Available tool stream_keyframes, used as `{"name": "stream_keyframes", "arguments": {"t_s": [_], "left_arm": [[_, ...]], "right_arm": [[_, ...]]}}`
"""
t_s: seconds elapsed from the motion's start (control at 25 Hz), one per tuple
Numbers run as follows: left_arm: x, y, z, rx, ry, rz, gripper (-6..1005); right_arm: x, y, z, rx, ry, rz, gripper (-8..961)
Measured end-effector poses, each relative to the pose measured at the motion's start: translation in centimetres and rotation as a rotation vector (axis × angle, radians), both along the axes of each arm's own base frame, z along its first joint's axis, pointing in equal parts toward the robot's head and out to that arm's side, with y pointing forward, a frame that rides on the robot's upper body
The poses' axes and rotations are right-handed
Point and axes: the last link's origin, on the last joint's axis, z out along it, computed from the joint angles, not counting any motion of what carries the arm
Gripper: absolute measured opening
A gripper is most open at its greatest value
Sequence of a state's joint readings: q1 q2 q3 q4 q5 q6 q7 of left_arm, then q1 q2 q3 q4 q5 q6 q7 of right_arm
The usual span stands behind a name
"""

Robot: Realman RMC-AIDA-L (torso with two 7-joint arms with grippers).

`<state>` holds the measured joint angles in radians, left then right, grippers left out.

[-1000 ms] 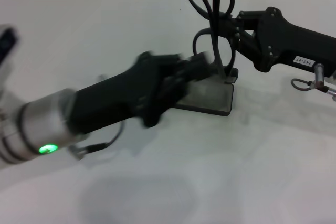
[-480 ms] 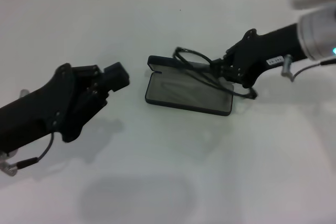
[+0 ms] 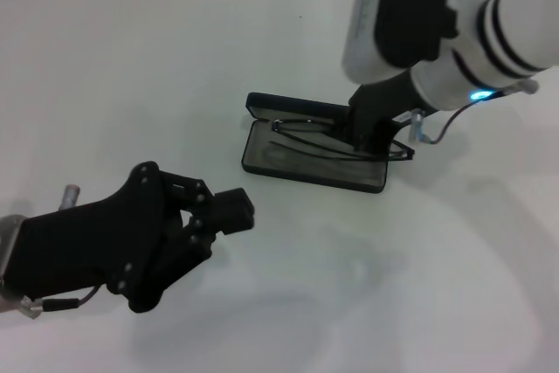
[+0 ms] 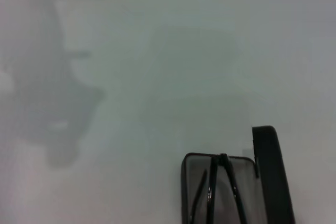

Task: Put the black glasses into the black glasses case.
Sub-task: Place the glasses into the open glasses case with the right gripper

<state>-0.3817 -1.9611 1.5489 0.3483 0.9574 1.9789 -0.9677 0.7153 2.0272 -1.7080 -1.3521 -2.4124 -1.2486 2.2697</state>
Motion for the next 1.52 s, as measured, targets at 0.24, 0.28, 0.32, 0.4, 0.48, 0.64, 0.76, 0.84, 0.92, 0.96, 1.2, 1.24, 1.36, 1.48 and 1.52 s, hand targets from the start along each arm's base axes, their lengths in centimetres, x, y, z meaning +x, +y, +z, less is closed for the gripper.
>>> {"name": "stream_keyframes", "arguments": {"t_s": [0.24, 0.28, 0.32, 0.4, 0.48, 0.64, 0.76, 0.84, 0.92, 0.96, 1.2, 1.24, 1.36, 1.48, 1.52], "left_arm": [[-0.1, 0.3, 0.2, 0.021, -0.001, 0.011, 49], [-0.1, 0.4, 0.2, 0.022, 0.001, 0.01, 49], [0.0, 0.5, 0.2, 0.022, 0.002, 0.008, 49], [0.1, 0.6, 0.2, 0.022, 0.004, 0.006, 49], [0.2, 0.8, 0.1, 0.022, 0.007, 0.008, 49], [0.3, 1.0, 0.0, 0.022, 0.012, 0.012, 49], [0.1, 1.0, 0.0, 0.021, 0.011, 0.024, 49], [0.0, 1.1, 0.0, 0.022, 0.009, 0.034, 49], [-0.1, 1.0, -0.1, 0.022, 0.008, 0.043, 49], [-0.1, 1.0, -0.1, 0.021, 0.007, 0.046, 49], [-0.1, 0.9, -0.3, 0.016, 0.003, 0.051, 50], [-0.1, 0.9, -0.3, 0.016, 0.003, 0.051, 50], [-0.1, 0.9, -0.3, 0.016, 0.002, 0.051, 50], [-0.1, 0.8, -0.3, 0.018, 0.002, 0.054, 50], [-0.2, 0.8, -0.3, 0.018, 0.002, 0.054, 50]], "right_arm": [[0.5, 0.8, -1.8, 0.039, -0.034, 0.059, 57], [0.5, 0.8, -1.8, 0.039, -0.034, 0.059, 57], [0.6, 0.9, -2.0, 0.041, -0.041, 0.063, 57], [0.6, 1.2, -2.5, 0.046, -0.046, 0.075, 57], [0.7, 1.4, -2.9, 0.054, -0.048, 0.093, 57], [1.0, 1.6, -3.6, 0.059, -0.061, 0.129, 57], [1.0, 1.6, -3.9, 0.05, -0.078, 0.154, 57], [1.1, 1.6, -4.1, 0.042, -0.09, 0.174, 57], [1.1, 1.4, -4.1, 0.037, -0.094, 0.191, 57], [1.1, 1.4, -4.1, 0.036, -0.093, 0.196, 57], [0.9, 1.3, -4.1, 0.029, -0.099, 0.225, 57], [0.9, 1.3, -4.1, 0.027, -0.102, 0.232, 57], [0.9, 1.2, -4.2, 0.02, -0.109, 0.245, 57], [0.9, 1.2, -4.2, 0.019, -0.113, 0.25, 57], [0.9, 1.2, -4.2, 0.018, -0.115, 0.253, 57]]}}
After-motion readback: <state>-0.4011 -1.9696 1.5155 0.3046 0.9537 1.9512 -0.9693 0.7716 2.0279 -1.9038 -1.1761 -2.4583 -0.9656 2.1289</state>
